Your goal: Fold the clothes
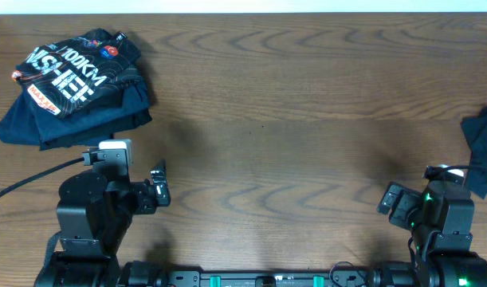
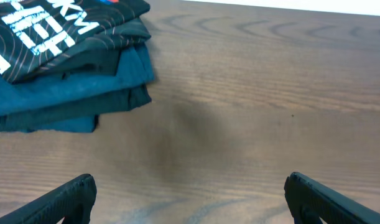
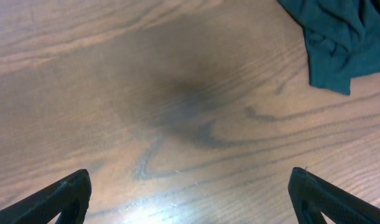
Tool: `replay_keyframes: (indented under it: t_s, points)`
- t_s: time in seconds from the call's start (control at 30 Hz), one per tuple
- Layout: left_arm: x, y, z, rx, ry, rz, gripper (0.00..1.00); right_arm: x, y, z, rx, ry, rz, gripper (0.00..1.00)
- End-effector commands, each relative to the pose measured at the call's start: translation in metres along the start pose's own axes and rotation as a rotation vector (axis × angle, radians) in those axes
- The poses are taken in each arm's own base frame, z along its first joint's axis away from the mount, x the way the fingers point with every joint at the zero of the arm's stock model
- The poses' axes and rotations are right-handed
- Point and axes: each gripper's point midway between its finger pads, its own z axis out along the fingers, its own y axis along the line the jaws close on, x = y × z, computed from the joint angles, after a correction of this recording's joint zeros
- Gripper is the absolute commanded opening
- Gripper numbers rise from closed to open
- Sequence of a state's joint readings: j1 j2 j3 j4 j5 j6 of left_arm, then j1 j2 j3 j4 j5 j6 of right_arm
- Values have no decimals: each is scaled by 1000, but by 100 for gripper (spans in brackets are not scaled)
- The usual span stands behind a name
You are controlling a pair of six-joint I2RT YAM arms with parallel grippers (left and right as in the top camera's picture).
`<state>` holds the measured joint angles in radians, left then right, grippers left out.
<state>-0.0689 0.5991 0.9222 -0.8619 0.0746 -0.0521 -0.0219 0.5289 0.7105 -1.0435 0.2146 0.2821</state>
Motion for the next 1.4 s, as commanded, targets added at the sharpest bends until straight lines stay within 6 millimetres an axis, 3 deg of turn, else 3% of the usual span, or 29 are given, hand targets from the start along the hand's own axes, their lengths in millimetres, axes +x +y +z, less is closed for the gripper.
replay_keyframes:
  t_s: [0.0,0.37,0.47,0.57,0.97,1.1,1.37]
  points:
    - [4,3,0,-12,12,-8,98,4,-2,1,12,10,7,99]
    - [5,3,0,-13,18,-8,98,3,-7,-9,13,-49,-6,99]
    - [5,3,0,-13,18,-8,98,-10,-1,-15,-34,-171,-32,99]
    - [5,3,0,-13,18,-8,98,-22,17,-15,-135,-324,-137,99]
    - [5,3,0,-13,18,-8,98,-48,56,14,-328,-797,-140,99]
    - [5,3,0,-13,18,-8,98,-28,62,41,-347,-737,-156,99]
    - [5,3,0,-13,18,-8,98,-27,63,41,-357,-735,-150,99]
